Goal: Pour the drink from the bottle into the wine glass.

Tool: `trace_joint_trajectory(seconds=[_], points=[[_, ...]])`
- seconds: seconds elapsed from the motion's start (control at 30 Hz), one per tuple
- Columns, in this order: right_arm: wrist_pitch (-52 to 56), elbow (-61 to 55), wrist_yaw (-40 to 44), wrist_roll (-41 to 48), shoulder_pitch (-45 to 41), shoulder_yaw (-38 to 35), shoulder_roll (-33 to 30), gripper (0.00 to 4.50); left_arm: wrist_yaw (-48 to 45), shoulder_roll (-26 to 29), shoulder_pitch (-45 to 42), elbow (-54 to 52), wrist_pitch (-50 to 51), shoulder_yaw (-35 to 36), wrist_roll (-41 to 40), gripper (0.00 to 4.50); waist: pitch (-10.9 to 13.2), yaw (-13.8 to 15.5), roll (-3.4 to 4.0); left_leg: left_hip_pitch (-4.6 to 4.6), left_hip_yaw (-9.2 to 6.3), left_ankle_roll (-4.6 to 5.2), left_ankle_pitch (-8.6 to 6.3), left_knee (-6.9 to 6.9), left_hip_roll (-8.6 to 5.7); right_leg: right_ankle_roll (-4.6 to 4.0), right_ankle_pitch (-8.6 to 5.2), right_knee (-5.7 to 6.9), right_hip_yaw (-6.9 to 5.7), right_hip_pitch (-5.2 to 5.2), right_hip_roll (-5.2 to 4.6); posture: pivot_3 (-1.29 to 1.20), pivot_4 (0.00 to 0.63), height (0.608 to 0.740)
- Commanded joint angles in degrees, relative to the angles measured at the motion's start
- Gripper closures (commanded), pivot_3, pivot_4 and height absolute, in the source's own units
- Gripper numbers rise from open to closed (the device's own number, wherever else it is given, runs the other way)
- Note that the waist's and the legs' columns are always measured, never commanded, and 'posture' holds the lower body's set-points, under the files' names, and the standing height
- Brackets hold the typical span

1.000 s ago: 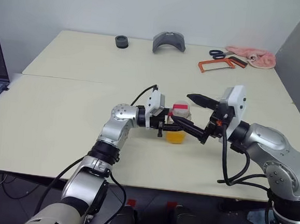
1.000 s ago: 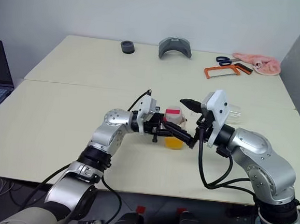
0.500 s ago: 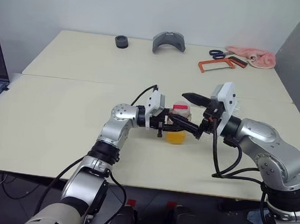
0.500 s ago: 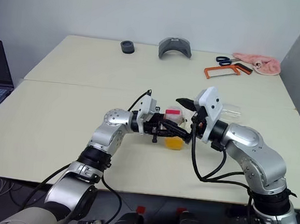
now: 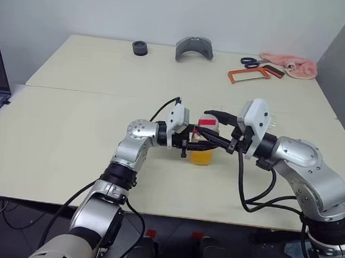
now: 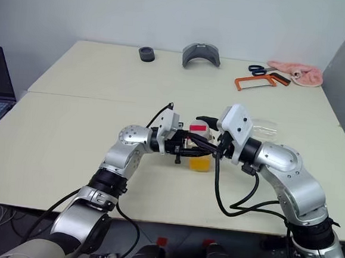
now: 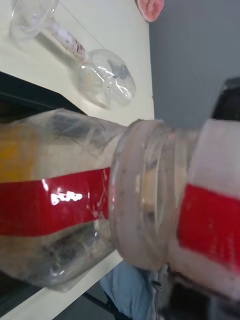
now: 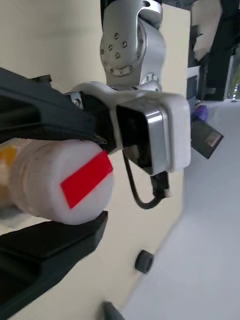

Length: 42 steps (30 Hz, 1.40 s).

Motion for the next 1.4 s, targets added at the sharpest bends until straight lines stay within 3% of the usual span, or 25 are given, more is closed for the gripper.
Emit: trace_joint_trajectory(seconds=[0.03,0.23,0.37,0.57,0.63,0.8,1.07,1.27,1.4], points=[[-2.29,-2.75,-0.36,2.06,1.50,-3.81,1.55,2.67,-0.05,0.14,0.22,-2.92,-0.02,0.22,-0.96,2.85,0.00,0.00,0.00,0.00,-0.01,0.00,0.00,0.00,0.01,0.00,0.00,0.00,-0.01,0.00,0.00,0.00,0.150,0.740],[8.28,-4.58,-8.07,21.77,2.82,-15.83,6.97,2.75,0.19,0.21,0.47,-3.09,0.03,0.30,-0.91,2.85,0.00,0.06,0.00,-0.01,-0.14,0.00,0.00,0.00,0.08,0.00,0.00,0.01,0.00,0.00,-0.02,0.00,0.150,0.740],[11.33,-5.90,-11.18,26.89,5.38,-20.97,5.25,2.76,0.36,0.42,0.68,-3.12,-0.03,0.44,-0.86,2.85,0.00,0.09,0.00,-0.01,-0.16,0.00,0.00,-0.01,0.06,0.00,0.00,0.01,-0.01,0.00,-0.06,0.00,0.150,0.740],[6.13,-2.85,-12.24,15.44,16.37,-21.55,1.31,2.76,0.97,0.77,0.72,-2.95,-0.11,0.94,-0.89,2.85,0.00,0.09,0.00,-0.01,0.04,0.01,0.00,-0.02,-0.02,0.00,0.00,0.00,0.02,0.02,-0.04,0.00,0.150,0.740],[7.04,1.65,-16.48,9.79,22.31,-21.12,1.42,2.76,1.17,1.18,0.70,-2.88,-0.05,1.27,-1.01,2.85,-0.02,0.10,-0.02,0.00,0.05,0.01,-0.01,-0.02,-0.04,0.00,0.00,-0.01,0.02,0.02,0.01,0.00,0.150,0.740],[8.19,6.39,-20.08,6.09,27.55,-21.78,3.15,2.76,1.73,1.71,0.65,-2.99,0.04,1.56,-1.27,2.85,-0.03,-0.12,0.05,0.06,0.19,0.01,0.00,-0.04,-0.01,0.00,0.00,0.03,0.16,0.00,0.02,0.00,0.150,0.740],[7.62,4.96,-14.06,4.49,30.47,-22.48,-1.69,0.04,5.38,2.78,0.19,-2.32,0.32,4.31,-1.38,2.85,-0.03,-0.07,0.05,0.08,0.20,0.01,0.00,-0.03,-0.02,0.01,0.00,0.03,0.16,0.02,0.09,0.00,0.150,0.740],[4.48,1.11,-5.18,2.74,30.80,-20.89,-10.10,0.00,13.66,4.66,-0.14,-1.29,-1.51,8.20,0.51,2.85,-0.03,-0.03,0.04,0.09,0.18,0.01,-0.01,-0.02,-0.03,0.02,-0.01,0.01,0.14,0.04,0.10,0.00,0.150,0.740],[9.03,-4.56,-3.26,8.85,18.96,-13.49,-6.92,0.00,26.29,6.60,-1.28,3.26,-4.23,12.76,3.83,2.85,-0.01,-0.85,0.02,0.18,0.16,0.01,0.00,-0.03,0.01,0.02,0.00,0.04,0.18,0.04,0.13,0.00,0.150,0.740]])
